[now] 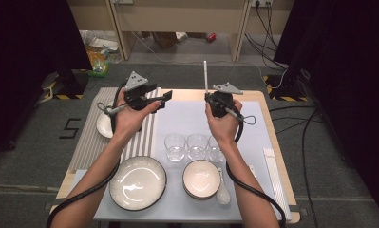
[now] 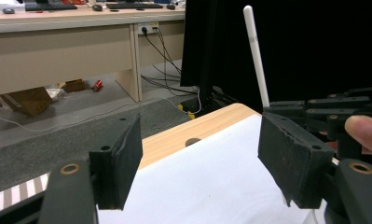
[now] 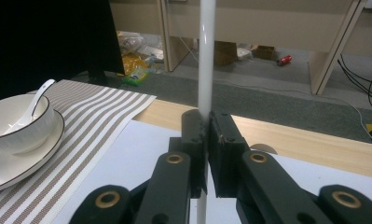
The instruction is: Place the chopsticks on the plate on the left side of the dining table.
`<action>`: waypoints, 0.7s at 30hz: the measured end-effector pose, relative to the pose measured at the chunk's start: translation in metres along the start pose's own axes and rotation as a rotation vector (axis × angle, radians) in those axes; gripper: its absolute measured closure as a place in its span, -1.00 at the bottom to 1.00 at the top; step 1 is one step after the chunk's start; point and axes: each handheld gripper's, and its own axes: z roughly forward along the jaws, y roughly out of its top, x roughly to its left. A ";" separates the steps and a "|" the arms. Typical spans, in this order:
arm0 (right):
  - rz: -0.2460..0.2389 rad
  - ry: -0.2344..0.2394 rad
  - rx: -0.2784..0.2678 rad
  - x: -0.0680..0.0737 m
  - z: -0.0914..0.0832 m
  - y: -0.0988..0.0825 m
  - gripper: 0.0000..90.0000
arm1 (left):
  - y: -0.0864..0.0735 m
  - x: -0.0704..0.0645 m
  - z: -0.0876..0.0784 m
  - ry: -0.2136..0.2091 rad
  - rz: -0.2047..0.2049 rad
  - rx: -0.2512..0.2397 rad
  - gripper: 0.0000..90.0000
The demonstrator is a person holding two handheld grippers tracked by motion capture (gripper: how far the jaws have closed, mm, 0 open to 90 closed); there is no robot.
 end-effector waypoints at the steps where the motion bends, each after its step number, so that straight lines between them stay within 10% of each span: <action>1: -0.002 0.003 -0.003 0.000 0.000 0.000 0.90 | 0.003 -0.002 0.003 -0.002 0.006 0.007 -0.34; 21: -0.012 0.027 0.003 0.012 0.001 -0.001 0.90 | 0.015 -0.014 0.031 -0.023 0.022 0.006 -0.32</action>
